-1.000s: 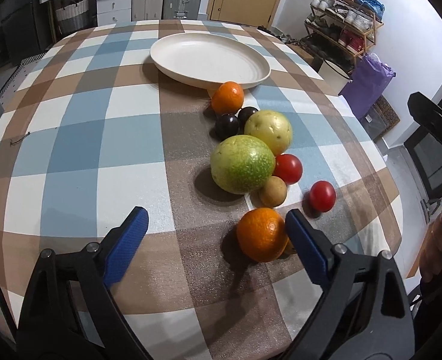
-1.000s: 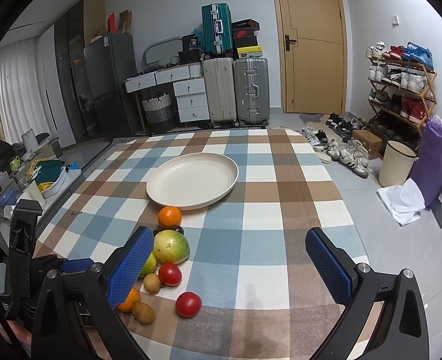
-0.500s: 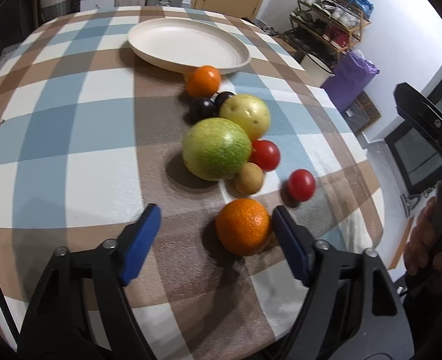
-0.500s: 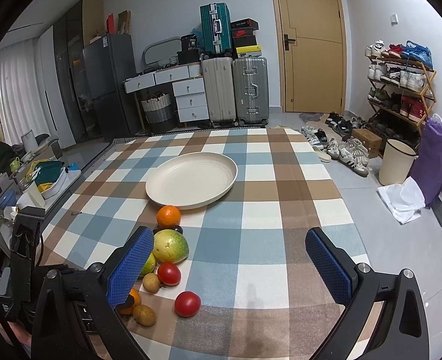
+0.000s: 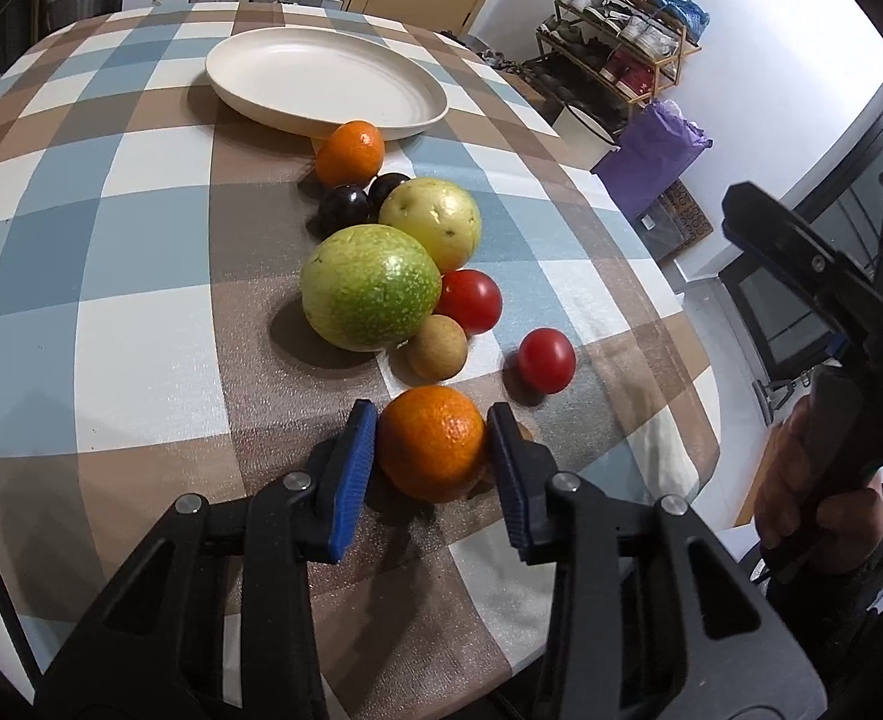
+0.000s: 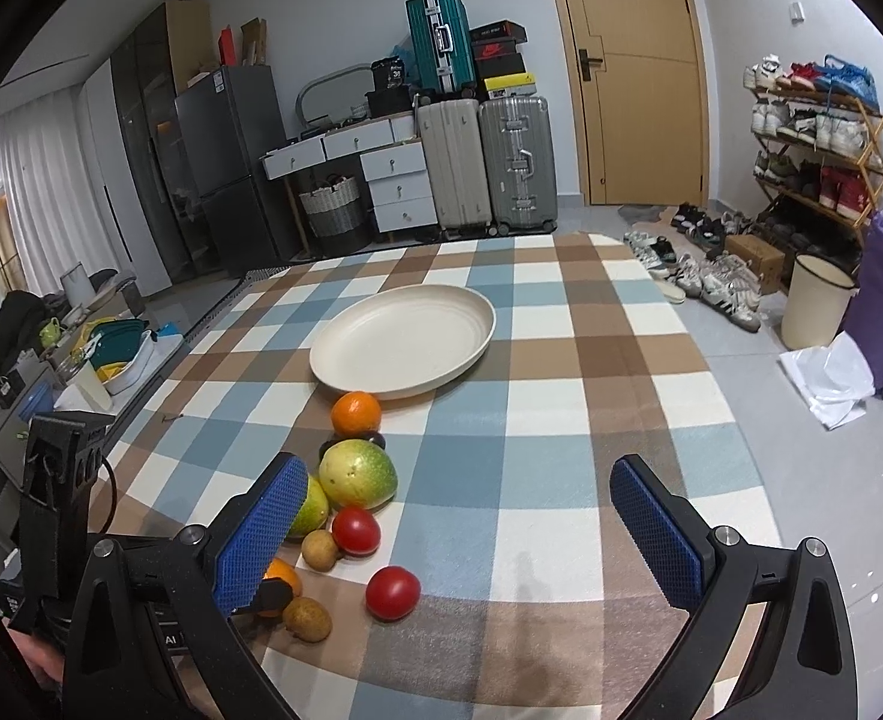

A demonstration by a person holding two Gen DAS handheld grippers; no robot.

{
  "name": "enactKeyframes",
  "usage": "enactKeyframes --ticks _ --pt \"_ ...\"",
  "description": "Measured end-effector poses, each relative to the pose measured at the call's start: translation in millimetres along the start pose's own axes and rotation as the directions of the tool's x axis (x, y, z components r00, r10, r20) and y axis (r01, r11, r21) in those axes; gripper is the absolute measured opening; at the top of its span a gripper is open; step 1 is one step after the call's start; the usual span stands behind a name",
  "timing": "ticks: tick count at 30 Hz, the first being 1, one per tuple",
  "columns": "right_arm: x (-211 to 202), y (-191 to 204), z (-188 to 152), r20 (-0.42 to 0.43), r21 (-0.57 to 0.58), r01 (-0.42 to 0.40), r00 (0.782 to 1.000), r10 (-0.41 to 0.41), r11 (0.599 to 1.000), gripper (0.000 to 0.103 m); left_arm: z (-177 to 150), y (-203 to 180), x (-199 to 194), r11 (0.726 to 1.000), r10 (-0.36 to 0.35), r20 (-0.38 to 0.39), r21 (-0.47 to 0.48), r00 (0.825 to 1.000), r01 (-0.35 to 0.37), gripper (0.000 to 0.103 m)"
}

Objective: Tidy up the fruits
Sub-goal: 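Lower the left tool onto the orange and close its fingers, then lift the orange with the left tool while the right tool grasps a red tomato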

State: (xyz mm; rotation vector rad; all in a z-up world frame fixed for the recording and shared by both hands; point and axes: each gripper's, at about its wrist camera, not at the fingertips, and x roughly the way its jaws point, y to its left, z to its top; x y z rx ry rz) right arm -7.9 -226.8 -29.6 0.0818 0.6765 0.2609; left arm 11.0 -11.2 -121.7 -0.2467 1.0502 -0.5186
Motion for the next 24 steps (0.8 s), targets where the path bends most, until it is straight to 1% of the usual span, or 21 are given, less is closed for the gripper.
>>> enactKeyframes --ticks 4,6,11,17,24 --pt "3.5 -2.2 -2.8 -0.02 0.015 -0.027 0.999 0.027 1.0 0.103 0.0 2.0 -1.7 1.0 0.006 -0.001 0.002 1.0 -0.006 0.035" --pt "5.3 -4.9 -5.3 -0.034 0.029 -0.052 0.998 0.053 0.998 0.103 -0.1 2.7 -2.0 1.0 0.011 0.001 -0.002 1.0 -0.011 0.035" --pt "15.8 -7.1 -14.8 -0.071 0.055 -0.106 0.991 0.11 0.993 0.103 0.4 12.8 -6.8 0.999 0.022 0.016 -0.044 1.0 -0.022 0.035" --pt "25.8 -1.0 -26.1 -0.11 0.032 -0.12 0.986 0.123 0.992 0.103 0.1 19.7 -13.4 0.998 0.034 0.032 -0.056 0.999 -0.032 0.035" --pt "45.9 6.6 -42.4 -0.167 -0.013 -0.112 0.98 0.108 0.994 0.103 0.3 29.2 -20.5 0.995 0.043 0.049 -0.087 0.998 -0.039 0.035"
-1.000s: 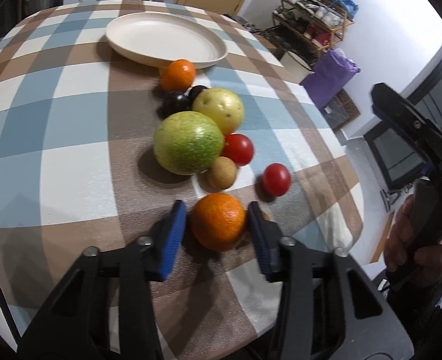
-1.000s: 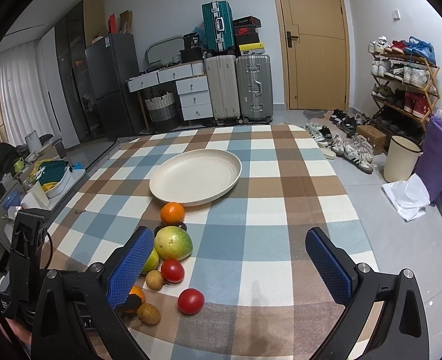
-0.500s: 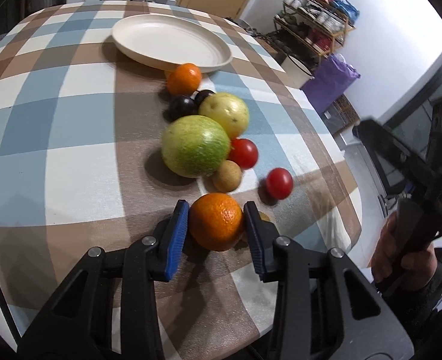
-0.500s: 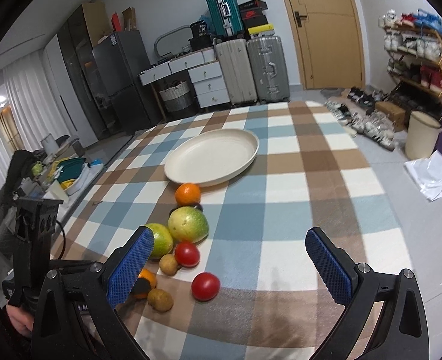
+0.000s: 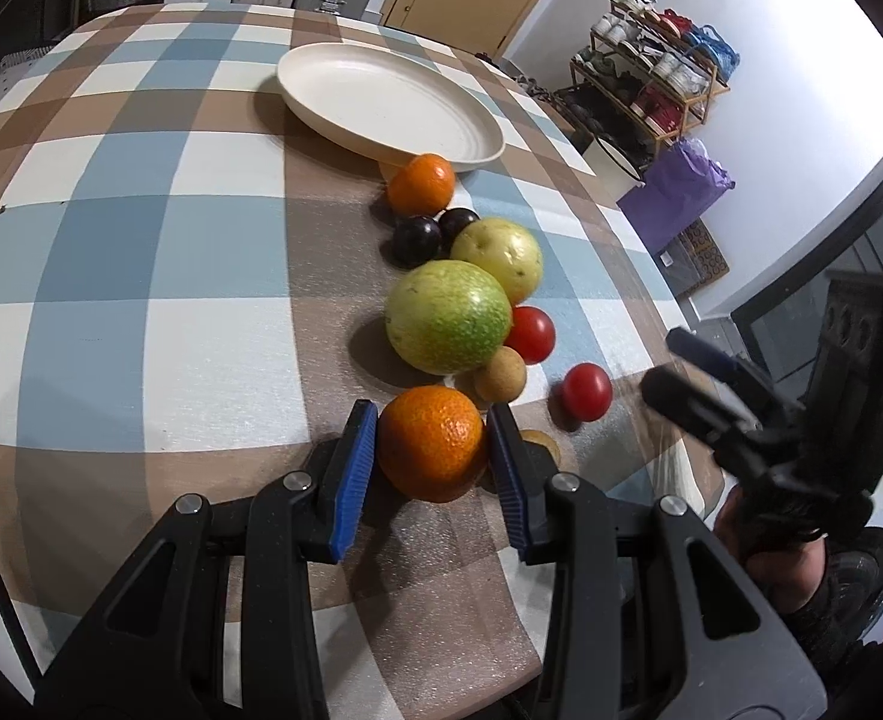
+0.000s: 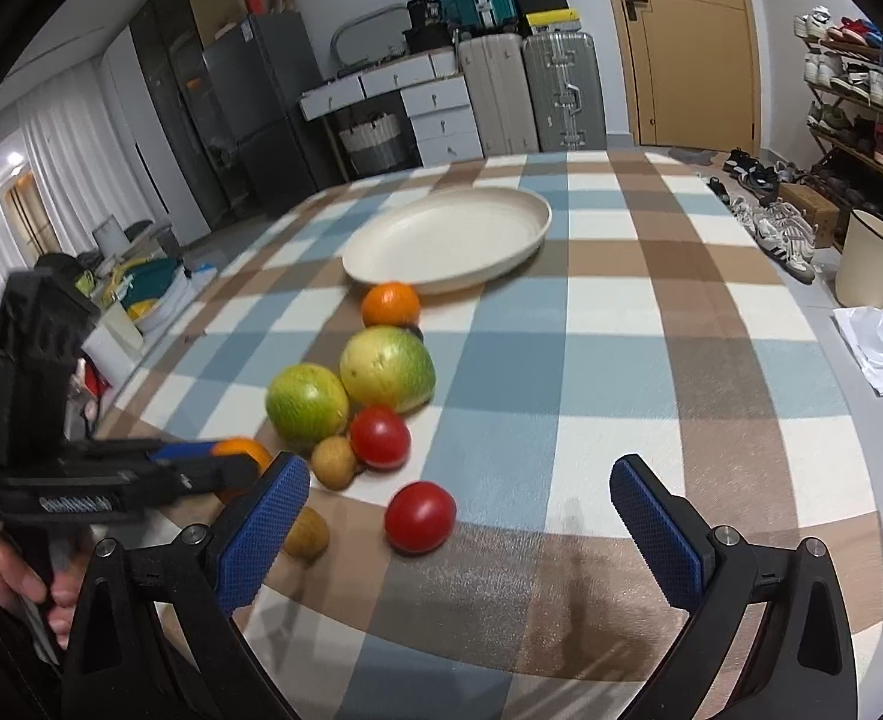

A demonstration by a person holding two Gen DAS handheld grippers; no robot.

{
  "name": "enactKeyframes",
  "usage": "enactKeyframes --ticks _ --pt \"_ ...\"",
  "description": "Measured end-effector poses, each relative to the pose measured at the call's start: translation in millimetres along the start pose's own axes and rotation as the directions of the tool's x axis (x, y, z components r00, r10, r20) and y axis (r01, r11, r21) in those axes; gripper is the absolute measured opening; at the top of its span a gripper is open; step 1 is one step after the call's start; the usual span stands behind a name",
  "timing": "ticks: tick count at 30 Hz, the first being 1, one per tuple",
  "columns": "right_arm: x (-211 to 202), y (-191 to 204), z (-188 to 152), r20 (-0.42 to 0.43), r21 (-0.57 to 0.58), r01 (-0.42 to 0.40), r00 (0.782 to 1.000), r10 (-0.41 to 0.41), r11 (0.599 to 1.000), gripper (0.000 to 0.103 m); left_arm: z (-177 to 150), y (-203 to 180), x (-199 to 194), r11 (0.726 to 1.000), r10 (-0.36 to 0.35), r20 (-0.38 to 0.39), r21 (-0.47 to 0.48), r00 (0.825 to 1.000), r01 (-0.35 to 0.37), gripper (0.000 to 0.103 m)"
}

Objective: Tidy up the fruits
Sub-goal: 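Lift the orange with the left tool while the right tool grasps a red tomato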

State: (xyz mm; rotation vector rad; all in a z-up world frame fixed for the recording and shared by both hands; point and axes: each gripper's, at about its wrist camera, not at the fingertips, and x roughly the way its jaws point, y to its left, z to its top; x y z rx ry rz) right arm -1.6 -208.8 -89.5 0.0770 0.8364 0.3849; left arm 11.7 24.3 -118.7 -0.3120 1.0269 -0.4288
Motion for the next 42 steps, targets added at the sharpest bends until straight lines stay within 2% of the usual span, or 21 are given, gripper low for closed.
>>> enactKeyframes --ticks 7,11,16,19,24,27,28,36,42 --pt "14.4 0.9 -7.7 -0.021 -0.036 0.023 0.999 -0.024 0.999 0.1 -0.6 10.1 -6.5 1.0 0.009 0.017 -0.027 1.0 -0.009 0.035" --pt "18.9 0.1 -12.7 -0.034 -0.041 0.035 0.999 -0.037 0.999 0.089 -1.5 15.0 -9.4 0.999 0.015 0.025 -0.041 1.0 -0.013 0.035" --pt "21.9 1.5 -16.5 -0.043 -0.052 0.045 0.998 -0.047 0.998 0.083 -1.4 20.3 -12.5 0.998 0.018 0.034 -0.054 0.999 -0.016 0.035" --pt "24.3 5.3 -18.1 -0.053 -0.071 0.01 0.999 -0.014 0.997 0.073 -3.0 21.8 -14.4 0.998 0.021 0.039 -0.06 0.999 -0.019 0.035" --pt "28.5 9.3 -21.4 -0.063 -0.092 0.006 0.998 -0.011 0.996 0.057 -2.8 24.8 -17.0 0.997 0.024 0.05 -0.07 0.998 -0.02 0.035" --pt "27.7 12.4 -23.1 -0.062 -0.112 -0.017 0.998 0.01 0.994 0.04 -1.6 27.3 -18.6 0.997 0.027 0.058 -0.075 0.998 -0.022 0.035" --pt "28.2 14.6 -23.7 -0.062 -0.127 -0.024 0.998 0.016 0.992 0.031 -0.7 28.0 -19.5 0.997 0.029 0.061 -0.077 0.998 -0.024 0.035" --pt "20.5 11.6 -18.0 -0.023 -0.104 -0.034 0.999 0.032 0.994 0.031 4.9 27.4 -27.0 0.997 0.051 0.088 -0.065 0.995 -0.045 0.035" --pt "8.4 10.1 9.5 0.029 -0.09 -0.076 0.996 0.079 0.993 0.031 24.4 26.2 -36.0 0.998 0.04 0.118 -0.056 0.992 -0.034 0.035"
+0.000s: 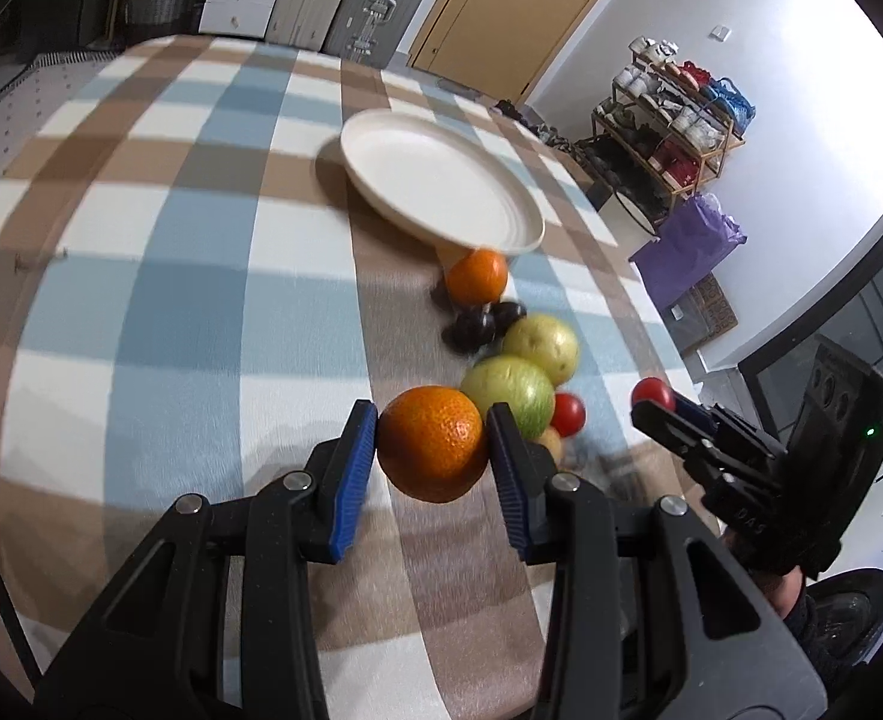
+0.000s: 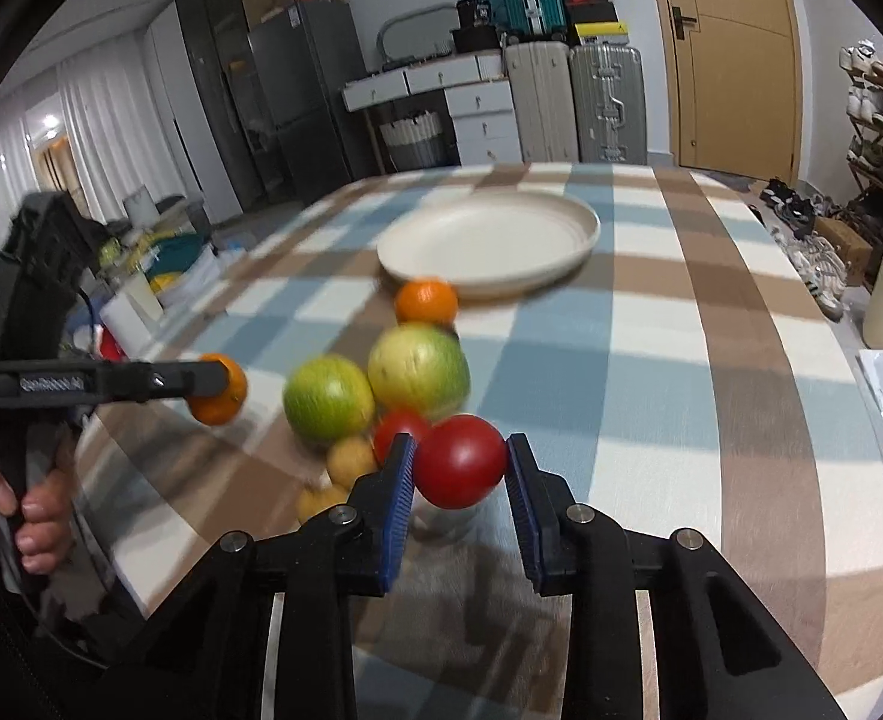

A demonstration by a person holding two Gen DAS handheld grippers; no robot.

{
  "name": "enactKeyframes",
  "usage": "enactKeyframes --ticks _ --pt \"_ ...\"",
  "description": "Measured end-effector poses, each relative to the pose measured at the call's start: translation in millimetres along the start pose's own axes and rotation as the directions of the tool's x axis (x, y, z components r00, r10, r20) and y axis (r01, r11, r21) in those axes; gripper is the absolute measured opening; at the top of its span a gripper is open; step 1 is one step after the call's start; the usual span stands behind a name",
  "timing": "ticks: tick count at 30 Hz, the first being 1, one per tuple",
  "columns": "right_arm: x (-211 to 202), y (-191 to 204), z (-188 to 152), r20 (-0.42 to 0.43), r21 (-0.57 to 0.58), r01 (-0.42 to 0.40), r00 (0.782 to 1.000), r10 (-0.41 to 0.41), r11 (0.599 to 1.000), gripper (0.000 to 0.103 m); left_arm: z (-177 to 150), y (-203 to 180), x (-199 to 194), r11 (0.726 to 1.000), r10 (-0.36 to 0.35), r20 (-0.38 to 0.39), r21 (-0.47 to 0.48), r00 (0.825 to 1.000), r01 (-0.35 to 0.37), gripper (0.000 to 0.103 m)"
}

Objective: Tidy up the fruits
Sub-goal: 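Lift the orange with the left tool while the right tool grasps a red tomato, then carry orange and tomato over the plate with both tools and release them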

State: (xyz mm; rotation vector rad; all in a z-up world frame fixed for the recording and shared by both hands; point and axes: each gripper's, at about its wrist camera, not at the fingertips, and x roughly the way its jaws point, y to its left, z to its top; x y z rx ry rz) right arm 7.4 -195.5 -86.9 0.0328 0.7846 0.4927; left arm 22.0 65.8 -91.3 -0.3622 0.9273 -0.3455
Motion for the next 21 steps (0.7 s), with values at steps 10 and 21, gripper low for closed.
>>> enactKeyframes --ticks 10,21 --pt "-2.4 -5.0 56.0 0.07 0.01 -0.085 0.994 0.084 0.996 0.031 58.5 -13.9 -0.9 0.999 -0.005 0.027 0.053 1.0 0.004 0.035" --pt "28.7 -25.7 119.1 0.089 0.029 -0.154 0.985 0.151 0.988 0.031 128.4 -29.5 35.2 0.996 -0.011 0.012 0.091 1.0 0.01 0.035"
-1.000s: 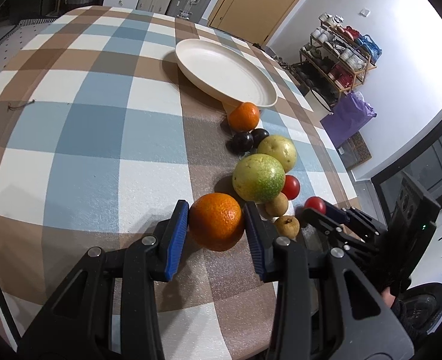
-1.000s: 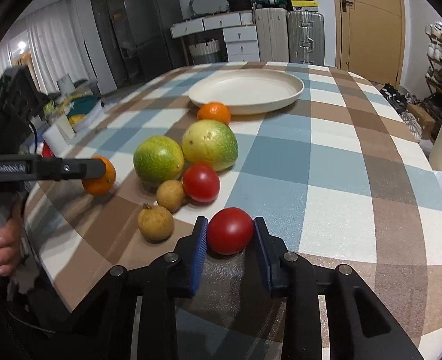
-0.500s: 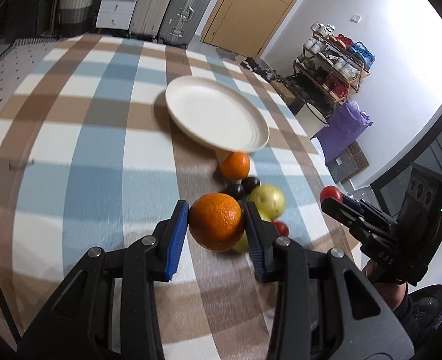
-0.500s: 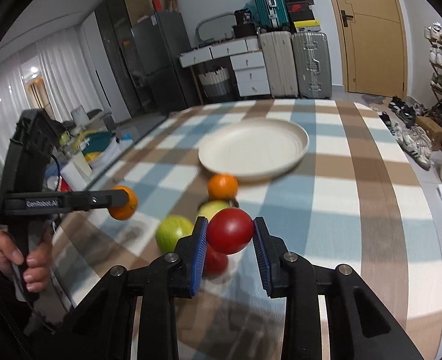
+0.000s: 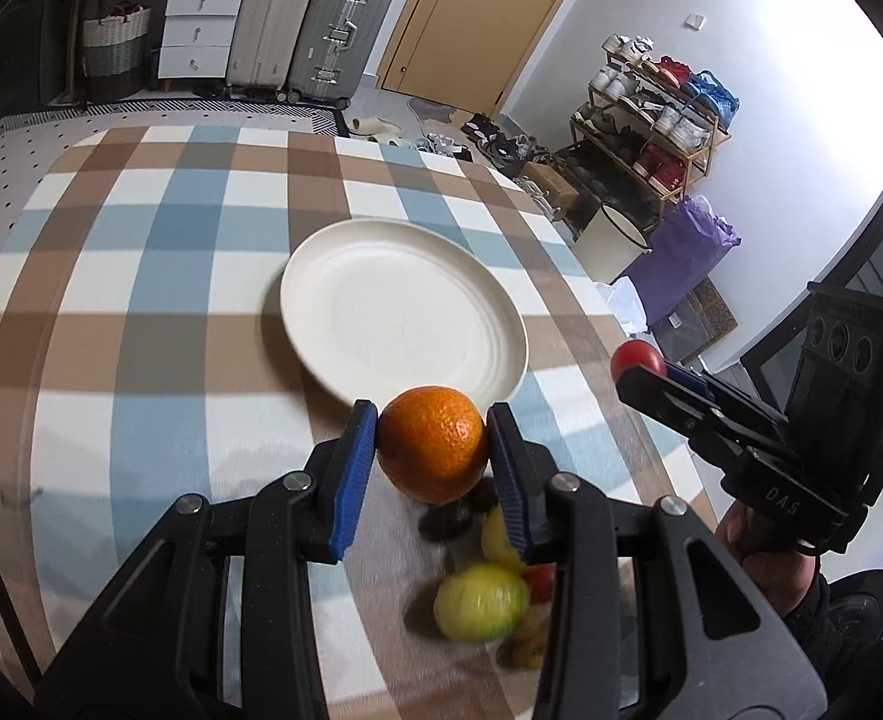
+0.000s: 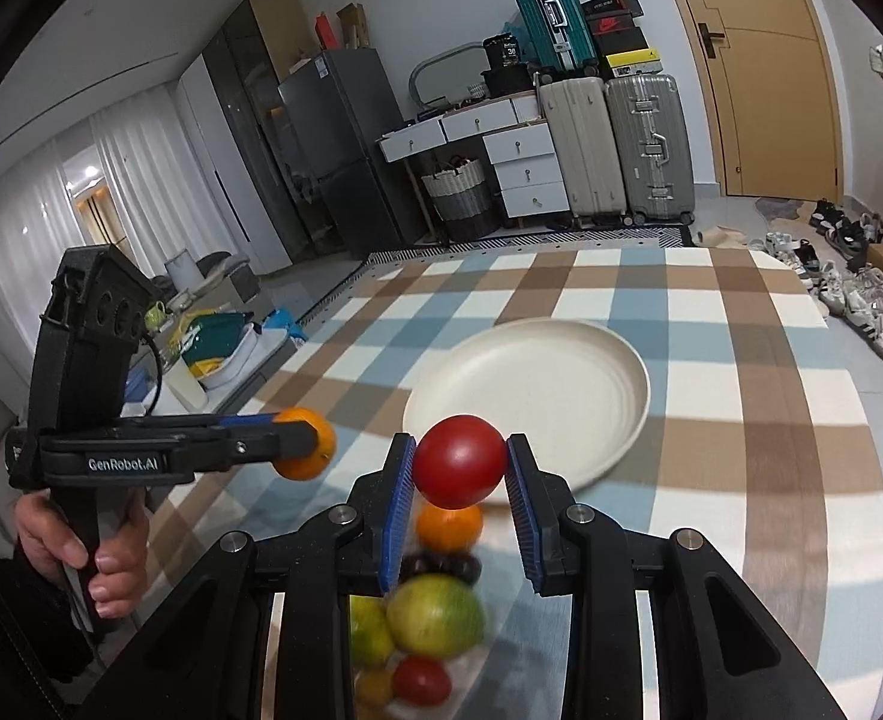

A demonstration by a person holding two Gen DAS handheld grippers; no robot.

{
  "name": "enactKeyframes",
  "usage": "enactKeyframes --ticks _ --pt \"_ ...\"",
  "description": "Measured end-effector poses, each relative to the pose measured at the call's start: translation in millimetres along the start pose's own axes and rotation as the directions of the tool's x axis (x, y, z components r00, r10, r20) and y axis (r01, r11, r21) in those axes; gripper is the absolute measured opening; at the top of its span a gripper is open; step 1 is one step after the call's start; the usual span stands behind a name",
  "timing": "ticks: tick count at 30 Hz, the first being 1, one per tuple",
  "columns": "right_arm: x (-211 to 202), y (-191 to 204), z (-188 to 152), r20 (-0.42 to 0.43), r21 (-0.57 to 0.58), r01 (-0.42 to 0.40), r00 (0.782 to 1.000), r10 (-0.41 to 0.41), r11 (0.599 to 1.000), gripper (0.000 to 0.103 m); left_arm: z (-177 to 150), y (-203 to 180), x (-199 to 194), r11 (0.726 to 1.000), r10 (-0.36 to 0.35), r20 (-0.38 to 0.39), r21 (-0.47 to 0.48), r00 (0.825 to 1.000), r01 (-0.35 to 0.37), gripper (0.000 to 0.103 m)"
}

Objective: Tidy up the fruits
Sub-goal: 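Carry orange and tomato over the plate with both tools and release them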

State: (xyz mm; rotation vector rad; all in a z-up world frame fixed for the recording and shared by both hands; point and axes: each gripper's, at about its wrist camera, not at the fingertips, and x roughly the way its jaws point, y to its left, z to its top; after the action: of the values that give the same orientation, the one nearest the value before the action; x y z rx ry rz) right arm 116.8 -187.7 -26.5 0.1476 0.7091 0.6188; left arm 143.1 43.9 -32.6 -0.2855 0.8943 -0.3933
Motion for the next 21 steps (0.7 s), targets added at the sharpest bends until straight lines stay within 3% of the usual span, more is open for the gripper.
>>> enactKeyframes --ticks 12,21 --pt "52.4 -31.5 44.1 -0.032 0.025 -0.026 0.999 0.027 0.999 0.031 61.9 5.1 67.7 1.0 0.021 -0.061 0.025 0.998 -0.02 0.035" --pt "92.6 -49.3 43.1 -0.093 0.032 -0.018 0.995 0.021 0.999 0.031 71.6 15.3 116.2 0.999 0.035 -0.109 0.028 0.993 -0.032 0.035"
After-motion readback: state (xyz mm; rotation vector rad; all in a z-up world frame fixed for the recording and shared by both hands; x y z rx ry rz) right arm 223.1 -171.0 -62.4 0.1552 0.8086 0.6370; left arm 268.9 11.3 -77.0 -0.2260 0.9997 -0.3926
